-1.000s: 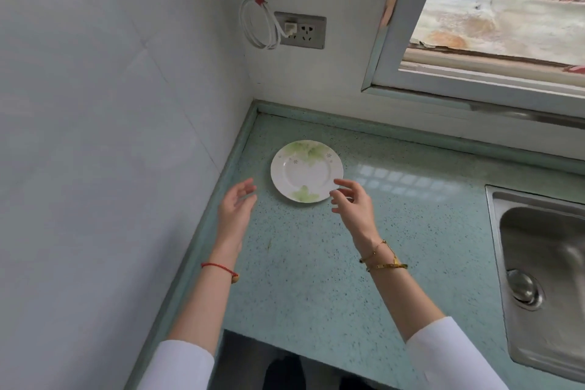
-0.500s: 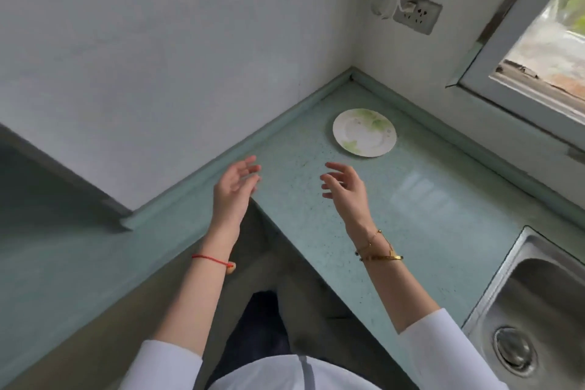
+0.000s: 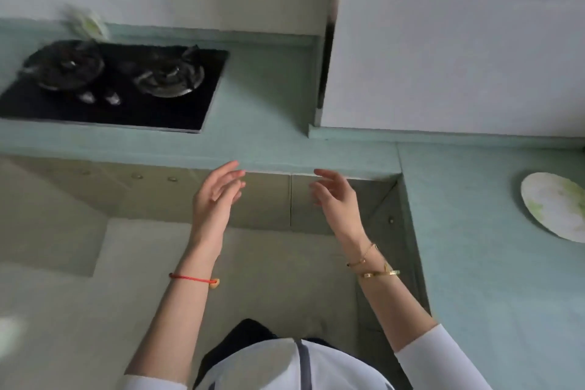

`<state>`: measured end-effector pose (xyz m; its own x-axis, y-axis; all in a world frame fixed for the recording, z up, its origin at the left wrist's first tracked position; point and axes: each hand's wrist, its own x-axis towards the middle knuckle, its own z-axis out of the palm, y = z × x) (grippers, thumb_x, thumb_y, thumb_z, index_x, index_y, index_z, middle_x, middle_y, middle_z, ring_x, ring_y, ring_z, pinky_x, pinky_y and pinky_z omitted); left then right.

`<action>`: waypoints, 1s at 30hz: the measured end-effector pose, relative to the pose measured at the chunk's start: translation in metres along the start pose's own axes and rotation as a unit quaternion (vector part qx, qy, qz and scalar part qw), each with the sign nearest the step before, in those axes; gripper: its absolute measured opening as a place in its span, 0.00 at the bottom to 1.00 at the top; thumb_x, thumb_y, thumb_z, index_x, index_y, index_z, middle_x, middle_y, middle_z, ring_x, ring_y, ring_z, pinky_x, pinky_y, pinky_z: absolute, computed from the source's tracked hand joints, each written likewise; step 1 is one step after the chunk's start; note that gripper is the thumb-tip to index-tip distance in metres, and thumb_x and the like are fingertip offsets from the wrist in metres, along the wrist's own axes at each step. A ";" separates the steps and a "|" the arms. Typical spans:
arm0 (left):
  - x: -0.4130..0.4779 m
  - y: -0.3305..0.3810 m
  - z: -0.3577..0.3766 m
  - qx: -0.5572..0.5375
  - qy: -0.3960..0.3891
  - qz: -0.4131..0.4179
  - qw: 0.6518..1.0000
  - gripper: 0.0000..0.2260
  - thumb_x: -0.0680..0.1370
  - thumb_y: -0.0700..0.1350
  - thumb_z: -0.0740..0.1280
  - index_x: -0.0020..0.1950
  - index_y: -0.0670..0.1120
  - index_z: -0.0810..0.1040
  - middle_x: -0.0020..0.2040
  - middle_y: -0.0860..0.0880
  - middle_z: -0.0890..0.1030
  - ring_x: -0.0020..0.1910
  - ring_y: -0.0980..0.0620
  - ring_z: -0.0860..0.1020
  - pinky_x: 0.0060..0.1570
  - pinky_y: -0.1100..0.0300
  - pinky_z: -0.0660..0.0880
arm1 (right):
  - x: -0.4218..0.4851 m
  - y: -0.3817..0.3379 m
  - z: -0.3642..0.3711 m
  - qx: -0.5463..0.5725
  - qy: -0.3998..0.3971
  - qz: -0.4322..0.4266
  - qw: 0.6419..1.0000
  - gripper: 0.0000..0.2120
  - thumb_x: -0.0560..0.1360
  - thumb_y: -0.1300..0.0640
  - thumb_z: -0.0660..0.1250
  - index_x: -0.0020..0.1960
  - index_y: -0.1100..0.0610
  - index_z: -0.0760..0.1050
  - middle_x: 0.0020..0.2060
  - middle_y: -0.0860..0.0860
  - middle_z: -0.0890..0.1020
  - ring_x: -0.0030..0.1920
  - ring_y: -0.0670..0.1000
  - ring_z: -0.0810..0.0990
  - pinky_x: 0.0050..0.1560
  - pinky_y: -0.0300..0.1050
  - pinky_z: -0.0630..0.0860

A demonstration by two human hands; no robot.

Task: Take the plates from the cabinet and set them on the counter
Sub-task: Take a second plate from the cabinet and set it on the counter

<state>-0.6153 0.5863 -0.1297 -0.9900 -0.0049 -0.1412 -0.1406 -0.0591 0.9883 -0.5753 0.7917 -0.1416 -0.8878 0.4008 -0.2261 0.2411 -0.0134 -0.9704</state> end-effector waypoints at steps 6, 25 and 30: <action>-0.044 0.006 -0.139 -0.030 0.151 0.000 0.988 0.14 0.80 0.37 0.66 0.63 0.49 0.80 0.57 0.48 0.83 0.61 0.48 0.80 0.56 0.62 0.77 | -0.038 -0.011 0.135 -0.023 -0.143 -0.013 0.989 0.12 0.77 0.64 0.63 0.58 0.55 0.76 0.46 0.55 0.82 0.42 0.51 0.79 0.48 0.49 0.78; -0.196 0.019 -0.480 -0.057 0.458 0.034 0.887 0.15 0.80 0.36 0.65 0.65 0.46 0.79 0.56 0.48 0.83 0.54 0.51 0.80 0.63 0.52 0.75 | -0.203 -0.005 0.486 -0.035 -0.422 -0.058 0.904 0.11 0.79 0.63 0.62 0.60 0.58 0.77 0.43 0.51 0.82 0.45 0.50 0.81 0.46 0.44 0.80; -0.200 0.016 -0.537 -0.054 0.505 0.039 0.860 0.15 0.81 0.37 0.64 0.66 0.47 0.77 0.59 0.46 0.82 0.57 0.49 0.80 0.66 0.50 0.75 | -0.217 0.001 0.572 -0.042 -0.493 -0.063 0.867 0.10 0.79 0.62 0.62 0.58 0.54 0.78 0.45 0.51 0.83 0.44 0.49 0.81 0.46 0.44 0.80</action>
<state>-0.4122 0.0499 -0.1168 -0.4714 -0.8754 -0.1073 -0.0180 -0.1121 0.9935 -0.6068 0.1807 -0.1418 -0.8024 -0.5842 -0.1216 0.1089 0.0571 -0.9924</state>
